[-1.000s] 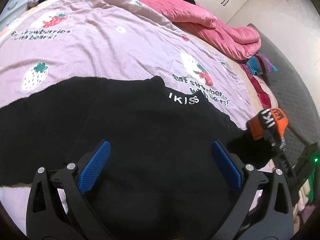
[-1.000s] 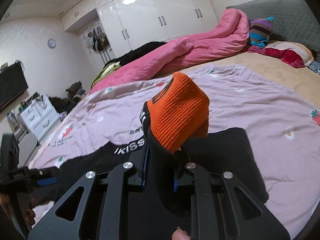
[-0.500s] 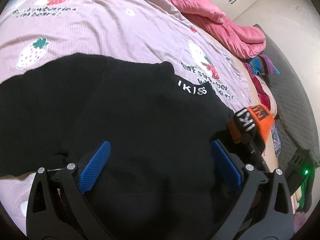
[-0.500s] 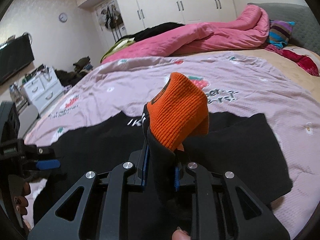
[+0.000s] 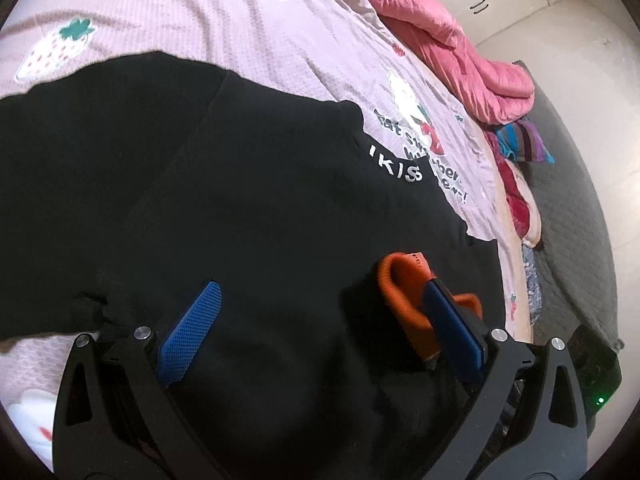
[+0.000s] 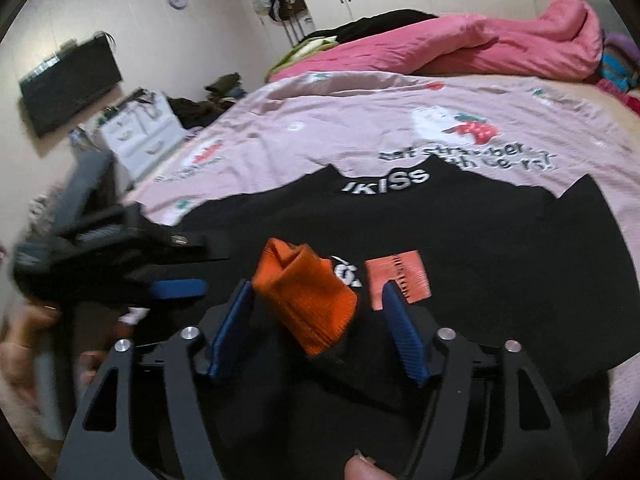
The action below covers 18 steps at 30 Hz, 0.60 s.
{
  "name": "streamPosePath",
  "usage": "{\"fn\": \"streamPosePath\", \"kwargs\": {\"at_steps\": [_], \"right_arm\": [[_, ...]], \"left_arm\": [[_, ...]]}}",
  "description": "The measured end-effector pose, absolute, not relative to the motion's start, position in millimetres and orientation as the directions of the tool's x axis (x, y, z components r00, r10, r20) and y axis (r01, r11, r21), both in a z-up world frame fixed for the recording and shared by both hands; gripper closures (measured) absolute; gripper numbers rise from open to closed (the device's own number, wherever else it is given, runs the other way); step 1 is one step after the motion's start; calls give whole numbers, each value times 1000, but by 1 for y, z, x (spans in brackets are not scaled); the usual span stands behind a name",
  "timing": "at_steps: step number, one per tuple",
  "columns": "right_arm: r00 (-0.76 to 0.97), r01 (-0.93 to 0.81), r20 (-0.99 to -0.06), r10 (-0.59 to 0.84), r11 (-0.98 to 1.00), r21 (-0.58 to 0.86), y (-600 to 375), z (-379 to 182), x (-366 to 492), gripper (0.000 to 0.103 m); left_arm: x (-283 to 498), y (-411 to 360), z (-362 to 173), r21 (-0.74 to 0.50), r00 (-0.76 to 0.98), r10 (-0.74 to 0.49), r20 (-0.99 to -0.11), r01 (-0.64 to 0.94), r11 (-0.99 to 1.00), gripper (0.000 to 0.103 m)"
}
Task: Fold small clothes
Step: 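Carry the sock to the left tool while the left tool grasps it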
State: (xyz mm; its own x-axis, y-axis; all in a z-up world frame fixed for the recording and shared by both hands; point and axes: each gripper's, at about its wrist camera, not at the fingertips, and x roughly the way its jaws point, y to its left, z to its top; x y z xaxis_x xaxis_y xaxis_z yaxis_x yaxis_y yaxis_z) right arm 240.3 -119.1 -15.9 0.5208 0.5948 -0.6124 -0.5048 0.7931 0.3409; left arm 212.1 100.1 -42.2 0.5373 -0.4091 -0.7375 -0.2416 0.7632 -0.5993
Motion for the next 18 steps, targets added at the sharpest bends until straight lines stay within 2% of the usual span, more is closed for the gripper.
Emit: {"fn": "streamPosePath", "kwargs": {"at_steps": [3, 7, 8, 9, 10, 14, 15, 16, 17, 18], "right_arm": [[500, -501, -570, 652, 755, 423, -137, -8, 241, 34], [560, -430, -553, 617, 787, 443, -163, 1, 250, 34], [574, -410, -552, 605, 796, 445, -170, 2, 253, 34], [582, -396, -550, 598, 800, 451, -175, 3, 254, 34], [592, -378, -547, 592, 804, 460, -182, 4, 256, 34], [627, -335, -531, 570, 813, 477, -202, 9, 259, 34], [636, -327, -526, 564, 815, 478, -206, 10, 260, 34], [645, -319, -520, 559, 816, 482, -211, 12, 260, 34], [654, -310, -515, 554, 817, 486, -215, 14, 260, 34], [661, -303, -512, 549, 819, 487, -218, 14, 261, 34]], "left_arm": [[212, 92, -44, -597, 536, -414, -736, -224, 771, 10], [212, 77, -43, -581, 533, -418, -735, -179, 794, 14], [212, 73, -43, -581, 532, -425, -733, -163, 798, 24], [213, 70, -44, -591, 527, -440, -727, -153, 792, 42], [216, 65, -47, -609, 514, -469, -719, -141, 780, 48], [224, 46, -58, -579, 491, -457, -742, -124, 806, 53], [225, 42, -58, -561, 496, -440, -748, -119, 819, 57], [227, 38, -56, -547, 507, -428, -748, -107, 830, 65], [228, 37, -55, -545, 511, -429, -745, -96, 833, 89], [230, 36, -54, -559, 517, -445, -731, -80, 825, 96]]}}
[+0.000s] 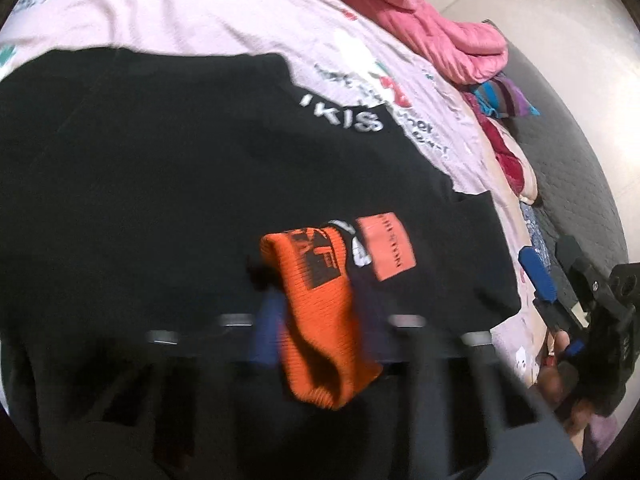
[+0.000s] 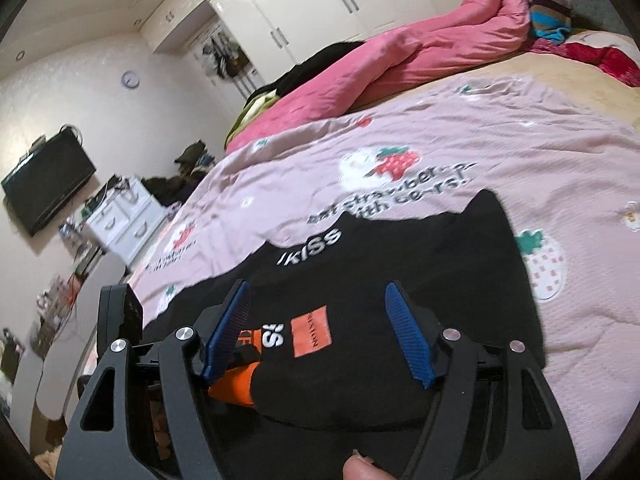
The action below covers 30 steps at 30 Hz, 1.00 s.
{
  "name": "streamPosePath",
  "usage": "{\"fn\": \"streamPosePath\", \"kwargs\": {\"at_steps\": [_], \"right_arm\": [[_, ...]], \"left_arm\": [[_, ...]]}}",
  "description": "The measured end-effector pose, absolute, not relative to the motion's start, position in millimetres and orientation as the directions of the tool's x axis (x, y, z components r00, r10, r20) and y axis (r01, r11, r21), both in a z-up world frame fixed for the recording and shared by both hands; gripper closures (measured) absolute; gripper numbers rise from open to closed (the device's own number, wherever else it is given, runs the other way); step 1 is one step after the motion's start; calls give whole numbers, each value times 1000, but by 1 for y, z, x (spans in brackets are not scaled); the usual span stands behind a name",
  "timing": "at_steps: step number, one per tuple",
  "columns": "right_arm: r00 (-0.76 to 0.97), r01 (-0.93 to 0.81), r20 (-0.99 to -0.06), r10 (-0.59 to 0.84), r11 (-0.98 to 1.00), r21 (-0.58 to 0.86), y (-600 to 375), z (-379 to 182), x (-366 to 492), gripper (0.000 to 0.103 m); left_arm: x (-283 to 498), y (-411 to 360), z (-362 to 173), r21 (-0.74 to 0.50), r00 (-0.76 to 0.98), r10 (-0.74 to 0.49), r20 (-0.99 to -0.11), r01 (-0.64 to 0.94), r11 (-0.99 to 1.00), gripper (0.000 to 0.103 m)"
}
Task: Fold small clothes
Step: 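Carry the sock to the left tool while the left tool grasps it, then lower the sock onto the sweatshirt with the left tool and open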
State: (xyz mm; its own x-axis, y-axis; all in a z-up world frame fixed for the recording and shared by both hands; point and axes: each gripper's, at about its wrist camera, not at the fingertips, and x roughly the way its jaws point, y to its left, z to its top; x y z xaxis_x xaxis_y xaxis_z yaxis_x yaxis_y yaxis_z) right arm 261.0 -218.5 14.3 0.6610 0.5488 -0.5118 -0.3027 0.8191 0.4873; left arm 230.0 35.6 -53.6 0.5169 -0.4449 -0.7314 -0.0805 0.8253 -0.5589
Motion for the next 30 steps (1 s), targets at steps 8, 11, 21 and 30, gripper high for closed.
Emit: {"fn": "streamPosePath", "kwargs": {"at_steps": [8, 11, 21, 30], "right_arm": [[735, -223, -491, 467, 851, 475, -257, 24, 264, 34], [749, -198, -497, 437, 865, 462, -263, 23, 264, 34], [735, -171, -569, 369, 913, 371, -250, 13, 268, 34], [677, -224, -637, 370, 927, 300, -223, -3, 272, 34]], "left_arm": [[220, 37, 10, -526, 655, -430, -622, 58, 849, 98], [210, 45, 31, -504, 699, -411, -585, 84, 860, 98], [202, 81, 8, -522, 661, -375, -650, -30, 852, 98], [199, 99, 16, -451, 689, -266, -674, -99, 887, 96]]}}
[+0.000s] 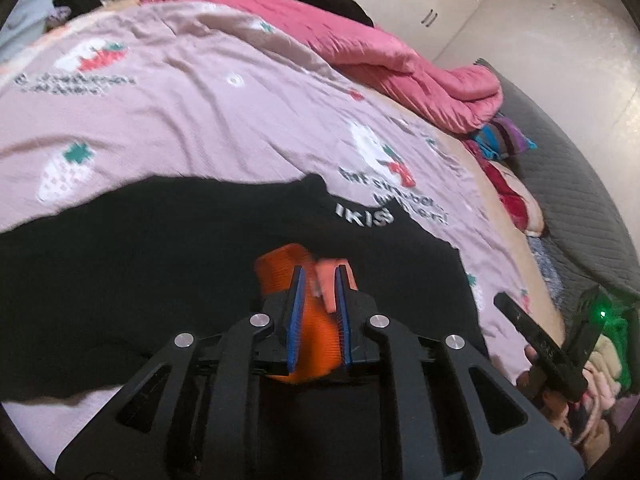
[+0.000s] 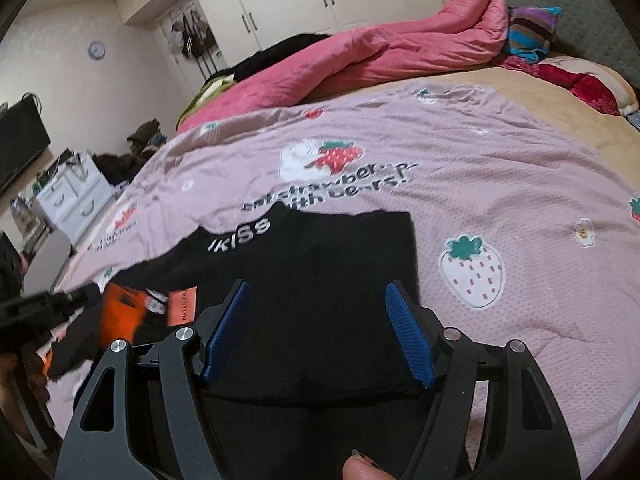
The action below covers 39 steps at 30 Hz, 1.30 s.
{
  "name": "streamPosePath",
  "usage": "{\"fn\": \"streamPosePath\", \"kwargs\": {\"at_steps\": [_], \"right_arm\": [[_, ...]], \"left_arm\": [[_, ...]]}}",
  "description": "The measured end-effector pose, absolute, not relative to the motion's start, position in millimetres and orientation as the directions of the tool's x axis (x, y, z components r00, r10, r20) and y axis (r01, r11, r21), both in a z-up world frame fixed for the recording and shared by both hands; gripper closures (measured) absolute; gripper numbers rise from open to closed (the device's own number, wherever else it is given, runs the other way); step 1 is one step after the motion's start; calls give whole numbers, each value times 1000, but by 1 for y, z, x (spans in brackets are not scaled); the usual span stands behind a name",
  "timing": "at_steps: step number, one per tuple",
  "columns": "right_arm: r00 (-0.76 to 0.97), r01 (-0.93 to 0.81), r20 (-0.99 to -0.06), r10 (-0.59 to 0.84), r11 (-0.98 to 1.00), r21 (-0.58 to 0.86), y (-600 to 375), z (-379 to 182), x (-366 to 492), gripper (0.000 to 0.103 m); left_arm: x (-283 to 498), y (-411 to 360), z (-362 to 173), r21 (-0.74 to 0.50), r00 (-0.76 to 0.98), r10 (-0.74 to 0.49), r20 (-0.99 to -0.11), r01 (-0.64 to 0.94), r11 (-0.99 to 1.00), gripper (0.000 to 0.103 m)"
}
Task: Fold small clothes
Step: 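Lower the sock onto the sweatshirt with the left tool and open, then move the left tool to the second black-and-orange sock on the bedspread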
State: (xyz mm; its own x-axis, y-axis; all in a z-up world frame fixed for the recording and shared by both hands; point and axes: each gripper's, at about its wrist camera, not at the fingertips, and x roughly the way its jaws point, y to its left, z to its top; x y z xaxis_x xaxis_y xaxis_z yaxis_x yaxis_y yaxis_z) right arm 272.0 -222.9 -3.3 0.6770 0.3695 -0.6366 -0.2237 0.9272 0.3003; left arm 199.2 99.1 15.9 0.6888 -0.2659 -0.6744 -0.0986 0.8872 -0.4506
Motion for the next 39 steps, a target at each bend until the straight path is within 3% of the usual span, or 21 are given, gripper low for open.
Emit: {"fn": "streamPosePath", "kwargs": {"at_steps": [5, 8, 11, 17, 19, 20, 21, 22, 23, 25, 27, 30, 32, 39], "right_arm": [[643, -245, -667, 376, 926, 286, -213, -11, 274, 34], [617, -267, -692, 375, 927, 265, -204, -17, 273, 34], [581, -277, -728, 363, 930, 242, -196, -28, 273, 34], [530, -247, -795, 294, 951, 186, -186, -52, 272, 34], [541, -246, -790, 288, 952, 179, -185, -50, 269, 34], [546, -246, -785, 293, 952, 184, -186, -48, 267, 34], [550, -246, -776, 308, 948, 203, -186, -45, 266, 25], [554, -246, -767, 323, 944, 220, -187, -42, 264, 17], [561, -247, -757, 336, 940, 234, -187, -39, 262, 17], [573, -263, -741, 350, 935, 238, -182, -31, 257, 15], [593, -285, -721, 358, 931, 228, -175, -25, 251, 7], [601, -322, -705, 377, 921, 218, -163, -18, 243, 5], [606, -340, -695, 387, 916, 214, -154, -15, 239, 4], [599, -396, -674, 431, 892, 218, -129, -8, 227, 4]], "left_arm": [[199, 95, 16, -423, 686, -254, -682, -87, 902, 94], [204, 85, 0, -426, 633, -281, -722, -87, 900, 85], [208, 74, -17, -356, 576, -241, -781, -92, 930, 75], [206, 71, -47, -305, 524, -198, -829, -127, 944, 70], [204, 72, -44, -305, 534, -192, -823, -130, 944, 68], [202, 72, -42, -306, 541, -191, -819, -130, 943, 59], [198, 73, -38, -310, 554, -188, -811, -136, 941, 47], [195, 75, -36, -307, 561, -176, -809, -147, 940, 42], [192, 79, -34, -307, 569, -166, -806, -162, 938, 38], [187, 86, -33, -330, 571, -175, -802, -181, 926, 37], [178, 98, -30, -343, 585, -160, -795, -216, 914, 30], [163, 112, -22, -355, 615, -135, -777, -251, 901, 23], [152, 121, -19, -341, 618, -94, -780, -294, 893, 10], [121, 151, -11, -312, 650, 25, -760, -397, 863, 9]]}}
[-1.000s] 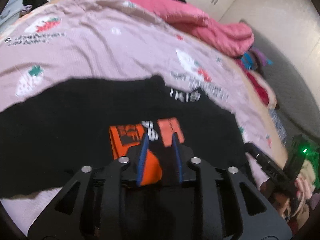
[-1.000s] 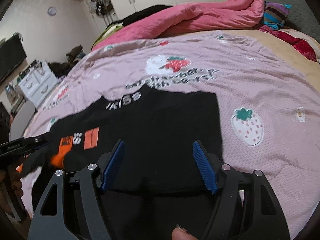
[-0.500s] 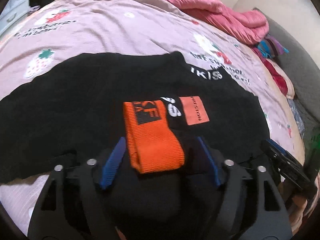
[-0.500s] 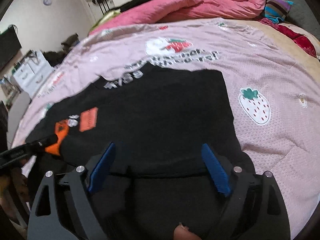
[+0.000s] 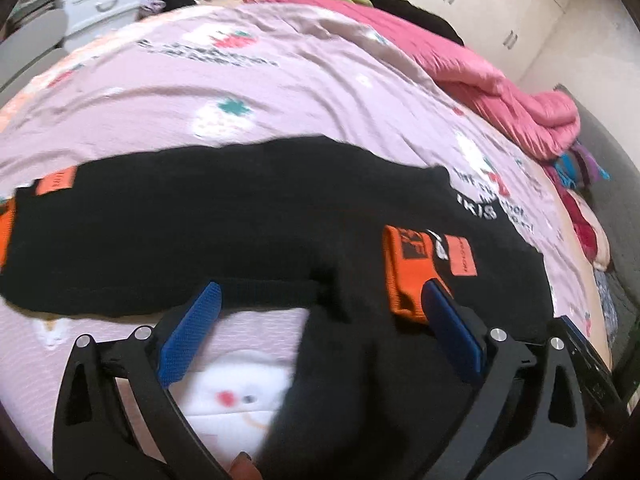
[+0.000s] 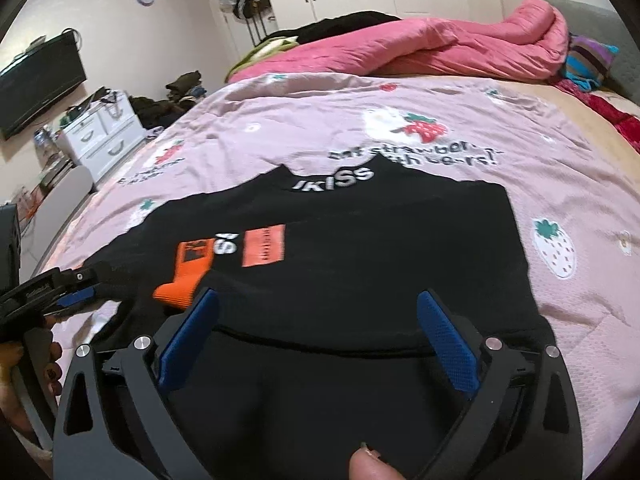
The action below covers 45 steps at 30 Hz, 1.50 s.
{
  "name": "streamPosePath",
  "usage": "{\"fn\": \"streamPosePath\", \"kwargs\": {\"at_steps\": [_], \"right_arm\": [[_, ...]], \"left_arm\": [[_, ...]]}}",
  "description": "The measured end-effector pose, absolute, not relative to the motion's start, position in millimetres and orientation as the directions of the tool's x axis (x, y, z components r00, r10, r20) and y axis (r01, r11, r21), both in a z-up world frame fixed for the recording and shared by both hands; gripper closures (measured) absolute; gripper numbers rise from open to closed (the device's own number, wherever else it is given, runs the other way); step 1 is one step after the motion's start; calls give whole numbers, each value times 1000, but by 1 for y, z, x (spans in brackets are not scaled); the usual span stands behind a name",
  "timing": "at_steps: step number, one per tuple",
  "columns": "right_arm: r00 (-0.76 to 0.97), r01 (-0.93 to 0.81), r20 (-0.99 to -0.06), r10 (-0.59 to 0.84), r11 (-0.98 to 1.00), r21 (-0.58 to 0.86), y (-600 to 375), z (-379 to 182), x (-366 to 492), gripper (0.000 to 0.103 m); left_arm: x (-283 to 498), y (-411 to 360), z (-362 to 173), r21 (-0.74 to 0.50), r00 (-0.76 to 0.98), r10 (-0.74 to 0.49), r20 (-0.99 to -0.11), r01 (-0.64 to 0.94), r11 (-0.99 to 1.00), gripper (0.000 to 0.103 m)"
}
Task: Fold small clothes
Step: 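Move the left tool to the second black-and-orange sock on the bedspread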
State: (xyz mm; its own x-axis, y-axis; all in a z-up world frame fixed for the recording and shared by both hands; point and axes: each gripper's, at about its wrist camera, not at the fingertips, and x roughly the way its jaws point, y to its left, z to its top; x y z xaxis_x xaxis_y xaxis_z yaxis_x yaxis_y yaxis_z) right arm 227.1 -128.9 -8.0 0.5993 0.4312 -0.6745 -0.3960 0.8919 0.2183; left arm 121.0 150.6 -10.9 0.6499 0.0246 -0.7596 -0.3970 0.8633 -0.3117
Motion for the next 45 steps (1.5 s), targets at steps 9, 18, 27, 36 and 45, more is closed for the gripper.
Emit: {"fn": "streamPosePath", "kwargs": {"at_steps": [9, 18, 27, 36, 45], "right_arm": [[580, -481, -653, 488, 851, 209, -94, 3, 215, 4], [557, -570, -649, 517, 807, 153, -43, 15, 202, 4], [527, -616, -655, 541, 774, 144, -5, 15, 192, 4], [513, -611, -668, 540, 776, 158, 5, 12, 189, 4], [503, -602, -672, 544, 778, 180, 6, 12, 193, 4]], "left_arm": [[85, 184, 0, -296, 665, 146, -732, -503, 812, 9], [60, 211, 1, -320, 657, 188, -730, -572, 755, 9], [44, 231, -3, -328, 633, 229, -740, -636, 698, 9], [28, 251, -6, -335, 599, 316, -735, -727, 600, 9], [13, 285, -28, -382, 548, 300, -781, -799, 465, 9]]}}
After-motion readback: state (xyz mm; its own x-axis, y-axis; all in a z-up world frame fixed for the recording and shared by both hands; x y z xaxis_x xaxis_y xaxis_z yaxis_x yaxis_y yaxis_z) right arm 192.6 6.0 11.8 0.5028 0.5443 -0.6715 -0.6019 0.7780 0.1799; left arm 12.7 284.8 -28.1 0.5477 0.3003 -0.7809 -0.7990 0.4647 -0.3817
